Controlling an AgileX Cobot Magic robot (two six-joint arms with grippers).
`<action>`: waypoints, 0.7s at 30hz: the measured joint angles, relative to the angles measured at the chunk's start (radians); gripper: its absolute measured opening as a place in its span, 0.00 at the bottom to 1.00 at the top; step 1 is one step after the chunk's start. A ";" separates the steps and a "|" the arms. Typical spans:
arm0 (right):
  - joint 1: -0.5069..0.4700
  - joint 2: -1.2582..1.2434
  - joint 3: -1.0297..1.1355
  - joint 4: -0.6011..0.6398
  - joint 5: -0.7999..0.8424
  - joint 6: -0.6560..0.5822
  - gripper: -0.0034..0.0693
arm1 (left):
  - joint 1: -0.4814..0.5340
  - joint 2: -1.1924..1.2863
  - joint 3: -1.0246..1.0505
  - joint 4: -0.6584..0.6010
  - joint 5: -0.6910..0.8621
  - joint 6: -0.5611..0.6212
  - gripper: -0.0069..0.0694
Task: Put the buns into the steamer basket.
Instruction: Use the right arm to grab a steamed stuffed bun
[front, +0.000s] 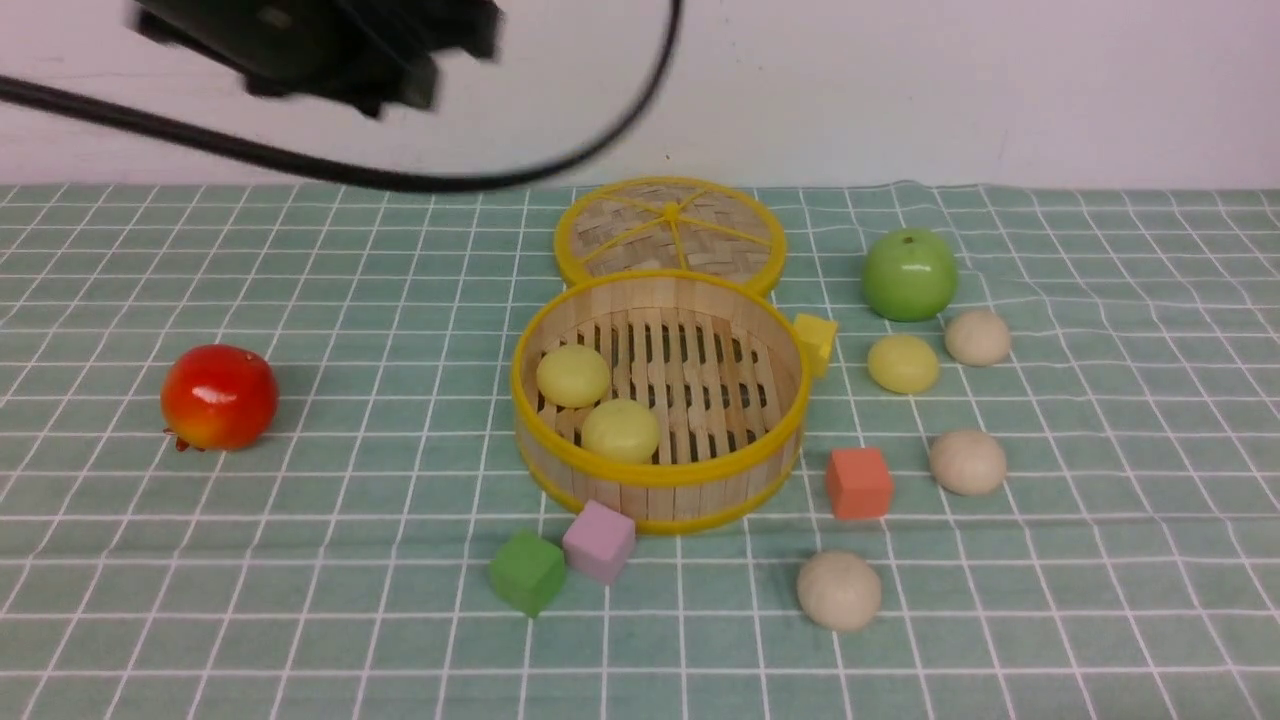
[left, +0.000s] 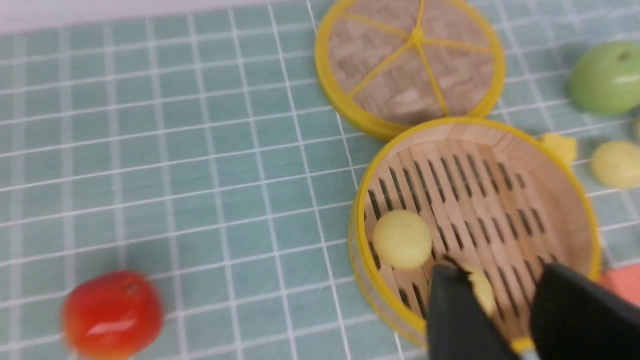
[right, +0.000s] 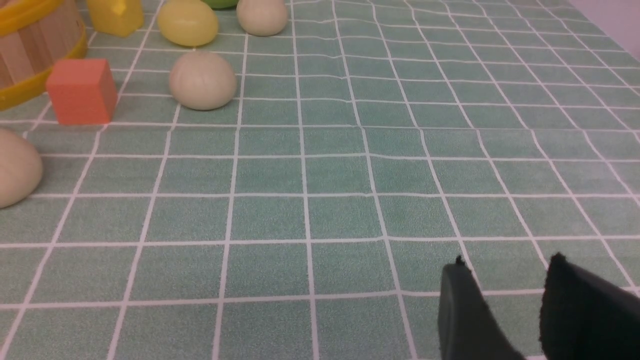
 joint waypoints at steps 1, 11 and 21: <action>0.000 0.000 0.000 0.000 0.000 0.000 0.38 | 0.000 -0.057 0.023 0.001 0.018 0.000 0.24; 0.000 0.000 0.000 0.000 0.000 0.000 0.38 | 0.000 -0.648 0.522 -0.017 0.046 -0.119 0.07; 0.000 0.000 0.000 0.000 0.000 0.000 0.38 | 0.000 -1.003 0.978 -0.074 -0.123 -0.178 0.07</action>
